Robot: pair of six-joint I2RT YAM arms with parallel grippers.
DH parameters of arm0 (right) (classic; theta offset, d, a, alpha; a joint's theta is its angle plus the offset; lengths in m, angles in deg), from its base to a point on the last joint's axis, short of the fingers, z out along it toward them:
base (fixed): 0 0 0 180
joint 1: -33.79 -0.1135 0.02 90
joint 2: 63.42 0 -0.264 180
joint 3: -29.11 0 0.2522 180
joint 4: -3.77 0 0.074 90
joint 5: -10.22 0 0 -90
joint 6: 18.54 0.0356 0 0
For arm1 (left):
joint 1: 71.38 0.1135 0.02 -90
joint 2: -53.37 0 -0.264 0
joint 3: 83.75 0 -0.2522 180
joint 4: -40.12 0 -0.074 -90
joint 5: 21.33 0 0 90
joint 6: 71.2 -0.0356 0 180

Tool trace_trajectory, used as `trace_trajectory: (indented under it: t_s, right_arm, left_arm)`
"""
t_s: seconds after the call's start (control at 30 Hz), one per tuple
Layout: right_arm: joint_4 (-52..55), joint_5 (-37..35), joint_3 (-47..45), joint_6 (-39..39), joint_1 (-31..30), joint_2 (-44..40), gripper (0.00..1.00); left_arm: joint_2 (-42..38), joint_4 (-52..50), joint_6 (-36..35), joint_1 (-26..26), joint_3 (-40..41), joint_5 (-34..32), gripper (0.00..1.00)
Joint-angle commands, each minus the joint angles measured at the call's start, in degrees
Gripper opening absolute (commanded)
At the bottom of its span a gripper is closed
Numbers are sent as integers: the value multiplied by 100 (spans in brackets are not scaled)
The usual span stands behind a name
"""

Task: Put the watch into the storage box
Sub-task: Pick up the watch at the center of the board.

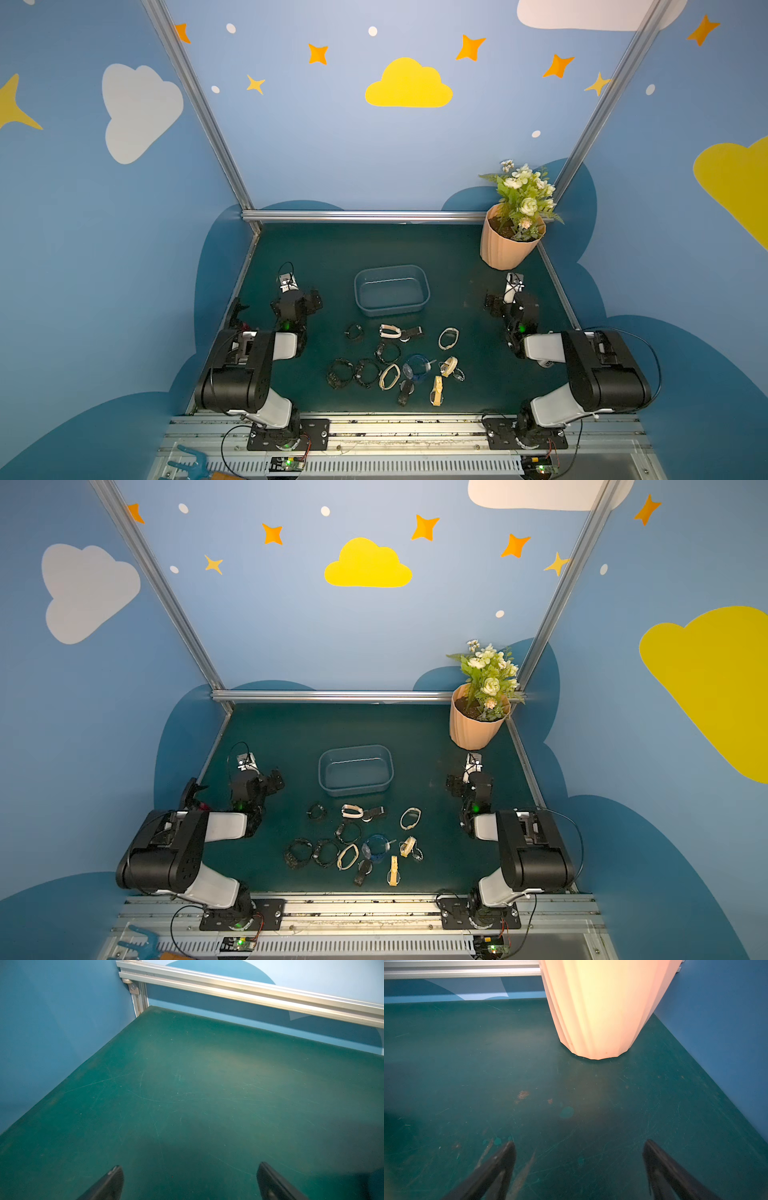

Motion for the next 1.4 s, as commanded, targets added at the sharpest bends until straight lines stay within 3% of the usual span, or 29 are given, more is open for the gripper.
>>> trace_trajectory:
  t_s: [0.0,1.1,1.27,1.37]
  right_arm:
    - [44,38,85,21,11,-73,96]
    - [54,62,86,39,20,-78,96]
    - [-329,-244,-158,8,-88,-159,96]
    - [-358,-314,-114,-53,-150,-82,96]
  left_arm:
    - [-47,-48,37,-2,-48,-21,100]
    - [-77,-71,63,93,-37,199,100]
    - [-150,361,-177,18,248,491,100]
    - [-149,574,-174,-93,348,157,100]
